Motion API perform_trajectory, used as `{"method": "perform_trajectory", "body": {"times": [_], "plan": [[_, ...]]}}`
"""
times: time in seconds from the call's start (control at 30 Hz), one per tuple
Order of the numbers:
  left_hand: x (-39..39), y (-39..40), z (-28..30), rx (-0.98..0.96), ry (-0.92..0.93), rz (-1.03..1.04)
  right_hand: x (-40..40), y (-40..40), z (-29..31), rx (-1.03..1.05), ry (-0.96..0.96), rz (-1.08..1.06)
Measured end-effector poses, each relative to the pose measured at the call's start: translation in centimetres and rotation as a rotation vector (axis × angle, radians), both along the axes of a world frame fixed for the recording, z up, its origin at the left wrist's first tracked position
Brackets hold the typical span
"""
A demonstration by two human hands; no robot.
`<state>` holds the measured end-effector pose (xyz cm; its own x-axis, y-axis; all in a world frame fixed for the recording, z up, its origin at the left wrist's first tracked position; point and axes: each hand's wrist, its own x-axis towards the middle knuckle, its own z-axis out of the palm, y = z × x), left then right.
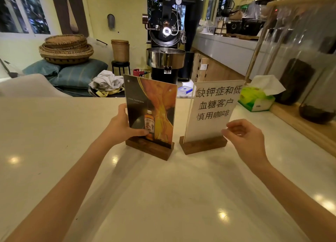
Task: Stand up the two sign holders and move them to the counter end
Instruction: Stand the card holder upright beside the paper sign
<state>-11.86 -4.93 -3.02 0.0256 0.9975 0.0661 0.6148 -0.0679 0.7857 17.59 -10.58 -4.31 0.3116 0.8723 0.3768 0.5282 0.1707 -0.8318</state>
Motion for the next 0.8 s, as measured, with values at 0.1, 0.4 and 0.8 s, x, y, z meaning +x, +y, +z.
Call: {"method": "perform_trajectory", "body": {"times": [0.1,0.4,0.8], "plan": [[0.1,-0.4,-0.2,0.008,0.006,0.019,2.0,1.2,0.0,-0.212,-0.007,-0.041],[1.4,-2.8,-2.0,0.095,0.015,0.106,3.4,4.3,1.3,-0.355,0.148,0.304],[4.8,-1.2,-1.8,0.125,0.027,0.114,8.2,5.1,1.8,-0.333,0.036,0.348]]}}
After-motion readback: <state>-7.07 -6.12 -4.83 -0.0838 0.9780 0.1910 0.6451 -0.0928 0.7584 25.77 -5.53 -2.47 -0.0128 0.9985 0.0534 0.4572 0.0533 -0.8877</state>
